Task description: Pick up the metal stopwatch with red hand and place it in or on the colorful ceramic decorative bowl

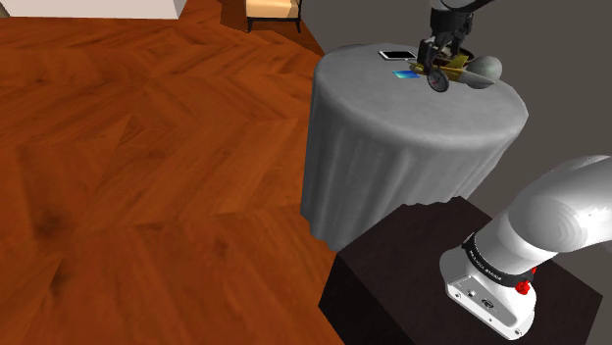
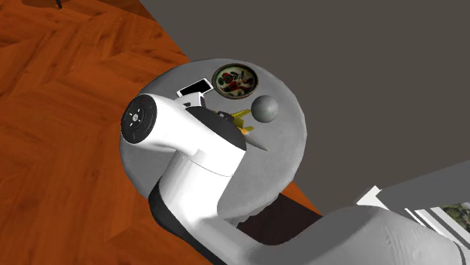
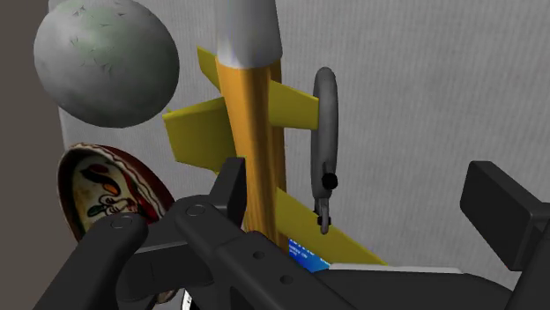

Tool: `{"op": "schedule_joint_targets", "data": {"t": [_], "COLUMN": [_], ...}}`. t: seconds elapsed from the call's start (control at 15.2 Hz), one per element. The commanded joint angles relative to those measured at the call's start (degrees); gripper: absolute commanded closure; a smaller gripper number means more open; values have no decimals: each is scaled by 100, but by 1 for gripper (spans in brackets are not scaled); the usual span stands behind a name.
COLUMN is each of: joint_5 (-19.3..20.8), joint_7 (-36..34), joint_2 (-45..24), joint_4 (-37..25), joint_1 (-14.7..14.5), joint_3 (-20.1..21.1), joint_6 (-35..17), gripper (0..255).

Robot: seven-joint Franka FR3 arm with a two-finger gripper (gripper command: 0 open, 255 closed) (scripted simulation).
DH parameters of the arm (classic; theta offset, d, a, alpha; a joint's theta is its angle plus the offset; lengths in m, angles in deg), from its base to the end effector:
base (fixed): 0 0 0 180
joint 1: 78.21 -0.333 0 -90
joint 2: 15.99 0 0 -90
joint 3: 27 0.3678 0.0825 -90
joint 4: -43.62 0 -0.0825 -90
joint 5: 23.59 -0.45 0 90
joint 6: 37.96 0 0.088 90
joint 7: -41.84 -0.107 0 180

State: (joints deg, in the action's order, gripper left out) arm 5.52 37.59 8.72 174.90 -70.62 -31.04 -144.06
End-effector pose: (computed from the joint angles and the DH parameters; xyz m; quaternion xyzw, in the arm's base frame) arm 0.4485 -0.1348 0.5525 0.9720 -0.0609 -0.0172 0.2262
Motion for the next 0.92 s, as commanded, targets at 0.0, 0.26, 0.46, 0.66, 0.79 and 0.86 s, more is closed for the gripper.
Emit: {"op": "schedule_joint_targets", "data": {"t": [0.0, 0.26, 0.46, 0.66, 0.79, 0.86], "joint_5": [156, 248, 311, 311, 311, 311], "joint_7": [-72, -103, -125, -125, -125, -125], "joint_2": [-182, -246, -299, -299, -299, -299], "joint_4": [-32, 181, 308, 308, 308, 308], "joint_1": [60, 118, 158, 158, 158, 158], "joint_3": [-30, -129, -192, -192, -192, -192], "joint_6": [-195, -499, -696, -696, -696, -696], "gripper": [0, 0, 0, 0, 0, 0]}}
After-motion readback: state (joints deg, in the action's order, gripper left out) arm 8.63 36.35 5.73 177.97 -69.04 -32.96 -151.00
